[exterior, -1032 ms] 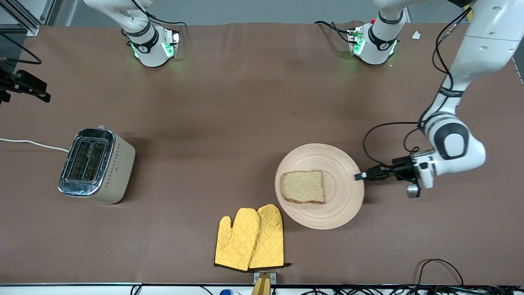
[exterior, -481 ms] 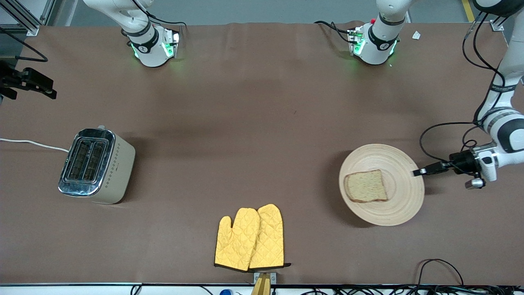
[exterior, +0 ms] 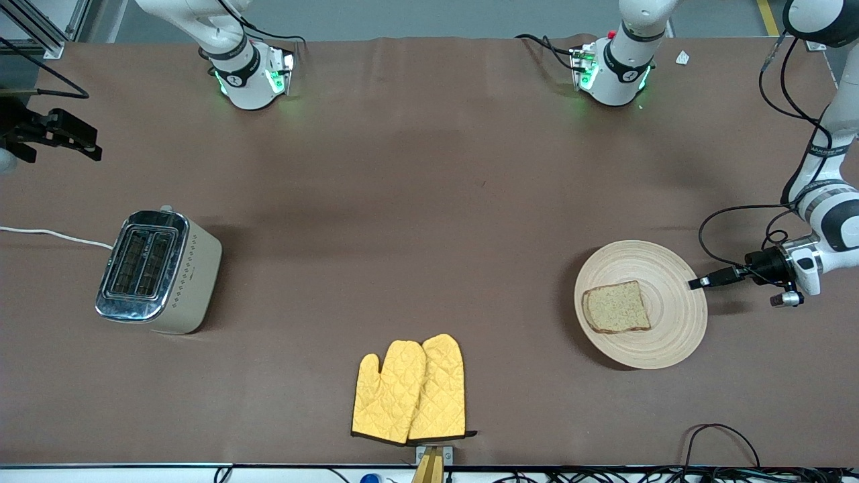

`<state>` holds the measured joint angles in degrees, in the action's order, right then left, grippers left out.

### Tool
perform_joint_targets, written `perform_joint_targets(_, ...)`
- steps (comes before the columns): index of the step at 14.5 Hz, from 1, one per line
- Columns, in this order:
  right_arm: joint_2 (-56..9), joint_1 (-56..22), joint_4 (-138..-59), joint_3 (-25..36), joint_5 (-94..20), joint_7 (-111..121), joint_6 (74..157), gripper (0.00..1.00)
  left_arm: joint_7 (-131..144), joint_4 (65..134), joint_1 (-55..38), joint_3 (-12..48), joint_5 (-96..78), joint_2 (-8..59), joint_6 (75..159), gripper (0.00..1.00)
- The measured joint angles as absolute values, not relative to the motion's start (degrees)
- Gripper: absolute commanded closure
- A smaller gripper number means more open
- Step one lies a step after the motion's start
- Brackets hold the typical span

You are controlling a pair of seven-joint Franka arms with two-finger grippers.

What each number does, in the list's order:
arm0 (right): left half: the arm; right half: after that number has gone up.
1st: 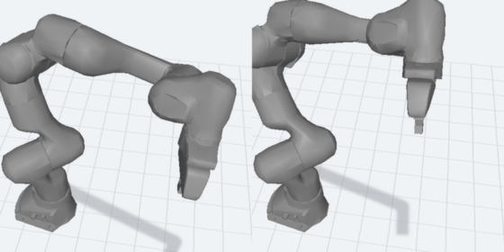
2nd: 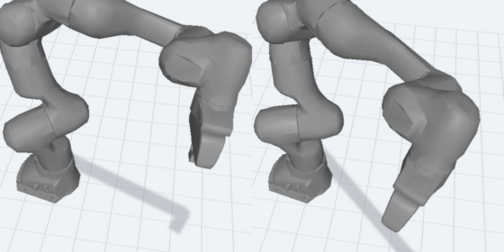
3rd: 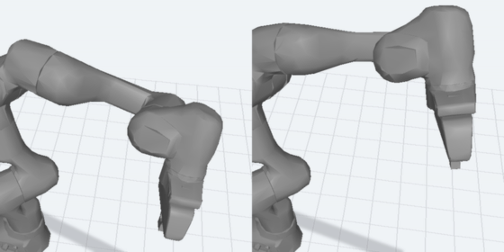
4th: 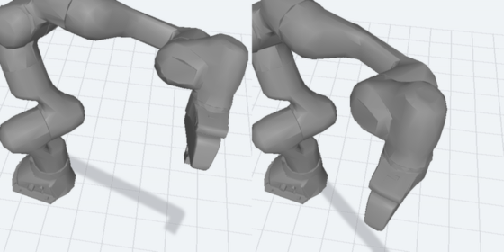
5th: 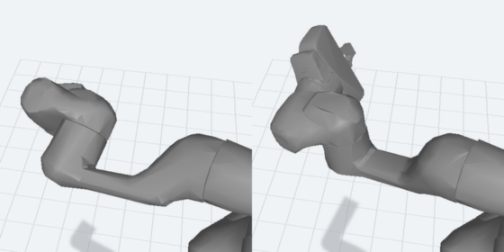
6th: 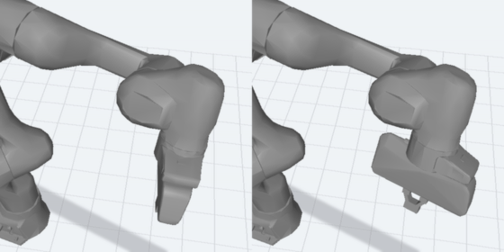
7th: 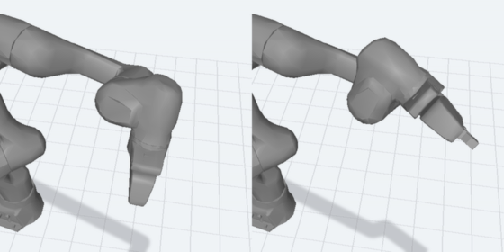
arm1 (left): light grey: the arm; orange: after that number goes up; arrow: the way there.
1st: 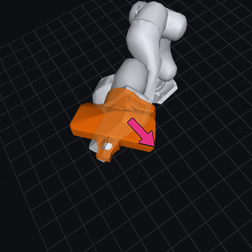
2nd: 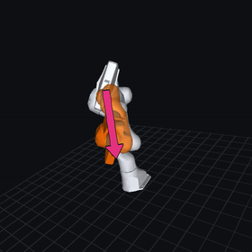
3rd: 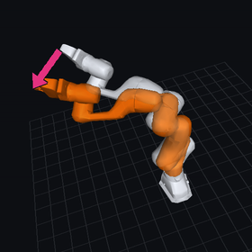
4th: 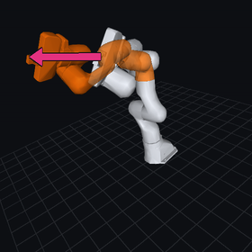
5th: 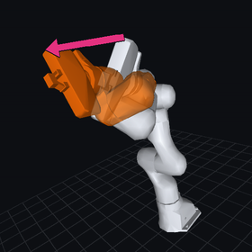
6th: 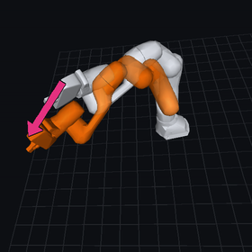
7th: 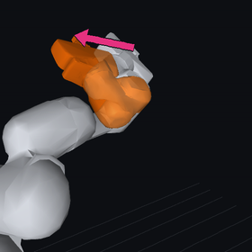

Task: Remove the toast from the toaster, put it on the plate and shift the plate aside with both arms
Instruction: 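Slide the plate with the bread away from the toaster with the left gripper, then open the left gripper and release the plate rim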

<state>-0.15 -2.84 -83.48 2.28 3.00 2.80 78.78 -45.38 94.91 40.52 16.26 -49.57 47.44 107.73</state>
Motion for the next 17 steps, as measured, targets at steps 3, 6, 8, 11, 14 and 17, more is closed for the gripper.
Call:
perform_joint_targets(3, -0.1, -2.7, -83.5, 2.5, 3.1, 2.8, 78.8, 0.00, -45.4, 94.9, 40.4, 16.3, -49.6, 48.5, 107.7, 0.91)
perform_joint_targets(6, -0.1, -2.6, -83.4, 2.6, 3.1, 2.8, 78.8, 0.00, -45.4, 94.8, 40.5, 16.3, -49.6, 49.1, 107.6, 0.62)
perform_joint_targets(8, -0.2, -2.7, -83.4, 2.6, 3.1, 2.8, 78.8, 0.00, -45.4, 94.5, 40.6, 16.3, -49.6, 49.1, 107.4, 0.00)
perform_joint_targets(11, -0.2, -2.6, -83.4, 2.7, 3.1, 2.8, 78.8, 0.00, -45.4, 93.4, 40.7, 16.3, -49.1, 48.9, 107.0, 0.00)
perform_joint_targets(14, -0.2, -2.6, -83.4, 2.7, 3.1, 2.8, 78.8, 0.00, -43.3, 90.0, 40.8, 16.4, -44.0, 47.3, 106.8, 0.00)
perform_joint_targets(17, -0.2, -2.7, -83.4, 2.6, 3.1, 2.8, 78.7, 0.00, -35.6, 87.2, 40.7, 17.3, -38.7, 43.1, 106.2, 0.00)
